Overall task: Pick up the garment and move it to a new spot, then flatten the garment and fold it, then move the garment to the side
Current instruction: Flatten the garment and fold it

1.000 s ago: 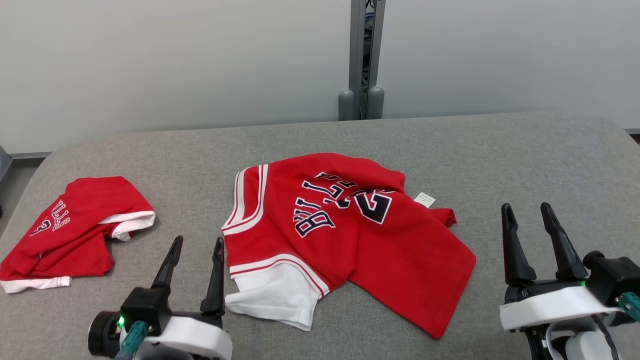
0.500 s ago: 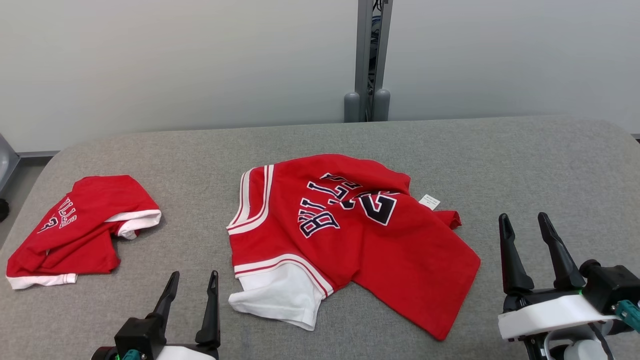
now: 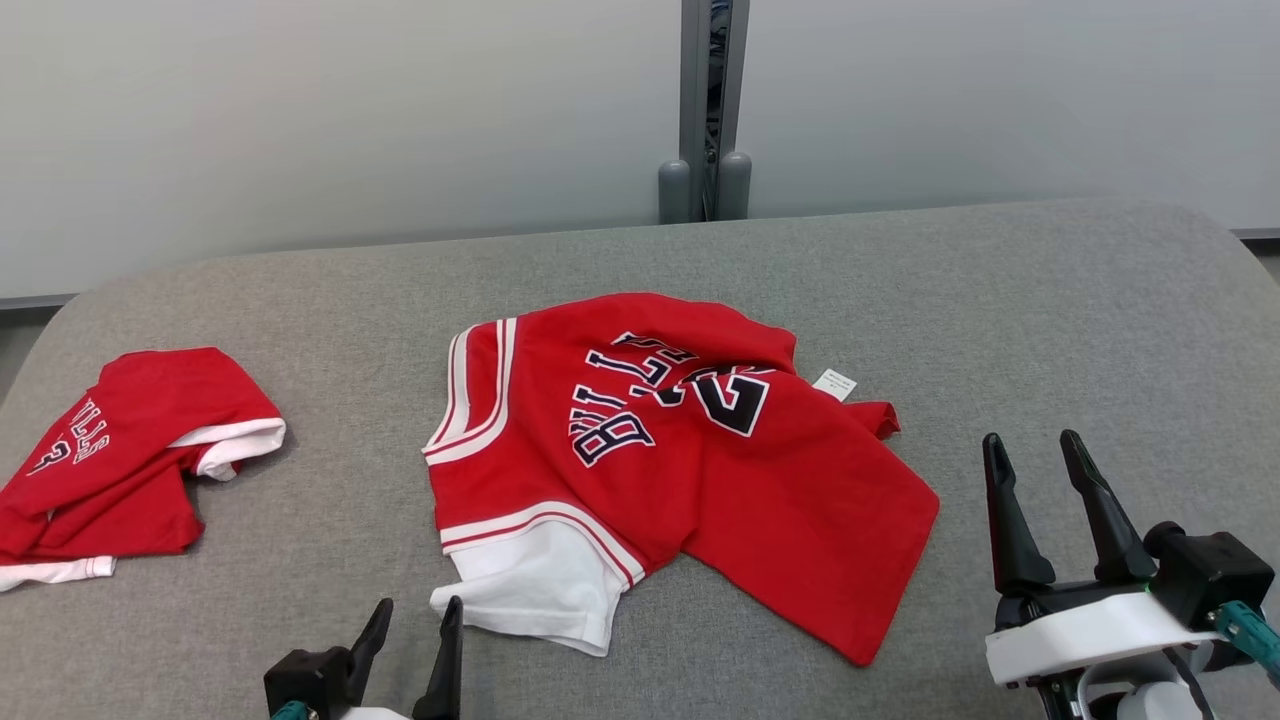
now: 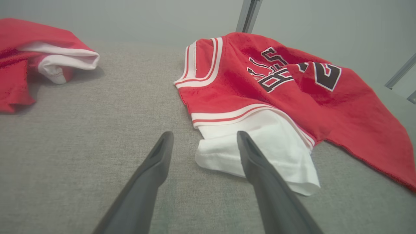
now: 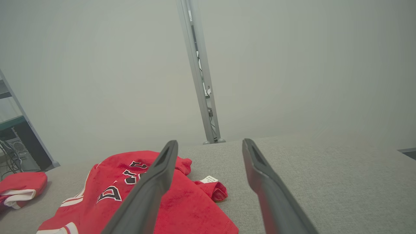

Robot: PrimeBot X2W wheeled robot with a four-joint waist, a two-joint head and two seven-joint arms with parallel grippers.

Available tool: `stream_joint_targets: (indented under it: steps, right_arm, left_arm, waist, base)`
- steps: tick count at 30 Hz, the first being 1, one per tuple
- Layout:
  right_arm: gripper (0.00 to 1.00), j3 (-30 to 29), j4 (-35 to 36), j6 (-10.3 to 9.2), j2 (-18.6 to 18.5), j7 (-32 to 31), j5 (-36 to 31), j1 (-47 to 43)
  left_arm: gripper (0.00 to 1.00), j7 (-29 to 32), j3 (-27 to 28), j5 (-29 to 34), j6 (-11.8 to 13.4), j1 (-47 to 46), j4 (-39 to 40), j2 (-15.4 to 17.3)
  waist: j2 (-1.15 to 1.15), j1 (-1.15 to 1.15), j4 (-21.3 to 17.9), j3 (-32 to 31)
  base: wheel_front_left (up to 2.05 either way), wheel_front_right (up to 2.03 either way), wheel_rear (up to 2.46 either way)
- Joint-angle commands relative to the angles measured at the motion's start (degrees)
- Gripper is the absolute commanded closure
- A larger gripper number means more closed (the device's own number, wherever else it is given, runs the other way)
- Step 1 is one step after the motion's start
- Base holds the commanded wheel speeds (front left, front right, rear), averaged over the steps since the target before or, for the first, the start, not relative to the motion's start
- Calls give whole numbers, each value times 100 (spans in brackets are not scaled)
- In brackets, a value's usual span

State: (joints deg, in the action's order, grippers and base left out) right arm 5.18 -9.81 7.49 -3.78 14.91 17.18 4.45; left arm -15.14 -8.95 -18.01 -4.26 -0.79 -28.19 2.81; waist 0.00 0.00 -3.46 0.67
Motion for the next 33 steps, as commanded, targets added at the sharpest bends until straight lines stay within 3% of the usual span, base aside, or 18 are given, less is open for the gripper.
stream_joint_targets:
  steps: [1,16,26,27,28,29,30,31,33]
  right_arm:
    - [0,-4,-5,1,-31,38,-1,31]
    - [0,36,9,1,-63,38,3,150]
    - [0,-47,-11,1,-77,38,-41,196]
    - [0,-57,-17,1,-74,38,-53,190]
    - [0,-64,-25,1,-69,38,-59,186]
    - [0,-69,-32,1,-63,38,-64,187]
    - [0,-75,-37,1,-58,38,-66,188]
    - [0,-76,-45,1,-52,38,-67,186]
    - [0,-72,-61,1,-43,38,-79,179]
  left_arm:
    - [0,-4,-20,-49,-35,-113,-70,20]
    - [0,32,-439,-711,-273,-947,-1587,20]
    - [0,2,-988,-1086,-322,-1239,-1810,62]
    - [8,-1,-1040,-1135,-322,-1238,-1799,77]
    - [48,4,-1085,-1182,-322,-1234,-1789,92]
    - [62,5,-1127,-1219,-322,-1231,-1775,115]
    - [86,2,-1156,-1257,-323,-1227,-1758,137]
    - [100,1,-1170,-1291,-323,-1222,-1719,158]
    - [100,-1,-1165,-1344,-323,-1185,-1643,190]
  waist:
    - [0,0,-36,35]
    - [0,0,-161,266]
    - [0,0,-136,363]
    - [0,0,-127,363]
    - [0,0,-117,362]
    - [0,0,-107,359]
    - [0,0,-95,355]
    - [0,0,-84,349]
    - [0,0,-64,335]
  base:
    - [0,0,0]
    - [0,0,0]
    - [0,0,0]
    - [0,0,0]
    - [0,0,0]
    - [0,0,0]
    - [0,0,0]
    - [0,0,0]
    - [0,0,0]
